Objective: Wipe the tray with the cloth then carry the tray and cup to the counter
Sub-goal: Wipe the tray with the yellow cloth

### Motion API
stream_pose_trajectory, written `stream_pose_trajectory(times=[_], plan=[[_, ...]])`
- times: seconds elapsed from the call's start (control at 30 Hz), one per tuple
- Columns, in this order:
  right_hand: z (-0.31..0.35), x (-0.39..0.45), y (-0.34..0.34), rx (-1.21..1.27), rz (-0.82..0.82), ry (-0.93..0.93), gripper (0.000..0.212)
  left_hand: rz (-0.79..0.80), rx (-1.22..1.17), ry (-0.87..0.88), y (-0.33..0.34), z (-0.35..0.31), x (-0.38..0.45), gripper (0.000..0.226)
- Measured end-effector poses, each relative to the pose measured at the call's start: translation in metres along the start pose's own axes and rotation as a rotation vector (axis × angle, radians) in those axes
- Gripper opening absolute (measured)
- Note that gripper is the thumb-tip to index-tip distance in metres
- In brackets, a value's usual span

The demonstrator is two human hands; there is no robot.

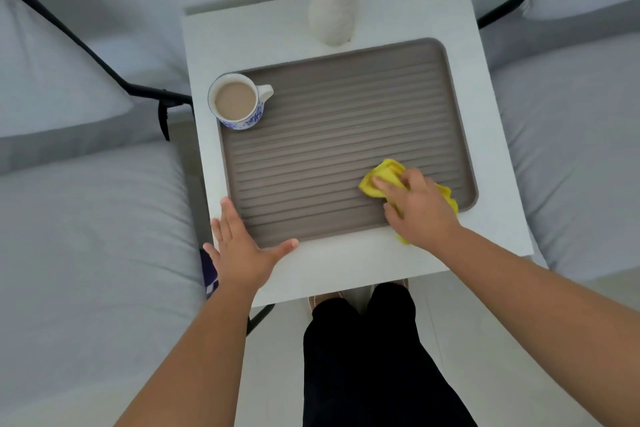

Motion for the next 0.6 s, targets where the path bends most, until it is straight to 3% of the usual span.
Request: stream_pose_trajectory(times=[0.1,0.2,0.33,0.43,0.53,0.6], plan=[[-0.025,0.007,-0.011,0.252,0.075,0.315,0.069,-0.018,-0.011,-0.058,0.0,-0.004,-0.003,0.138],[-0.051,0.008,-0.024,0.569,-0.038,0.407,0.068,-0.021,-0.011,-0.121,0.0,-0.008,-0.007,0.136],[-0.08,-0.007,-0.034,0.43,-0.133,0.498,0.055,-0.066,0.066,-0.103,0.009,-0.037,-0.017,0.111],[-0.081,-0.012,-0.021,0.383,-0.086,0.519,0.051,-0.115,0.171,0.047,0.03,-0.087,-0.026,0.085],[-0.071,-0.016,-0.015,0.35,-0.165,0.503,0.053,-0.061,0.129,0.182,0.06,-0.138,-0.03,0.056],[-0.07,-0.018,-0.012,0.324,-0.204,0.564,0.046,-0.027,0.073,0.27,0.077,-0.167,-0.03,0.049]])
Point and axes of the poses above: each hand's wrist, its own x-axis towards the middle knuckle, its own y-axis out of the palm, z = x × y, the point moved 7 cm from there along x, towards the middle knuckle, and after that the axes turned 9 degrees about z, right-handed, at the moved point
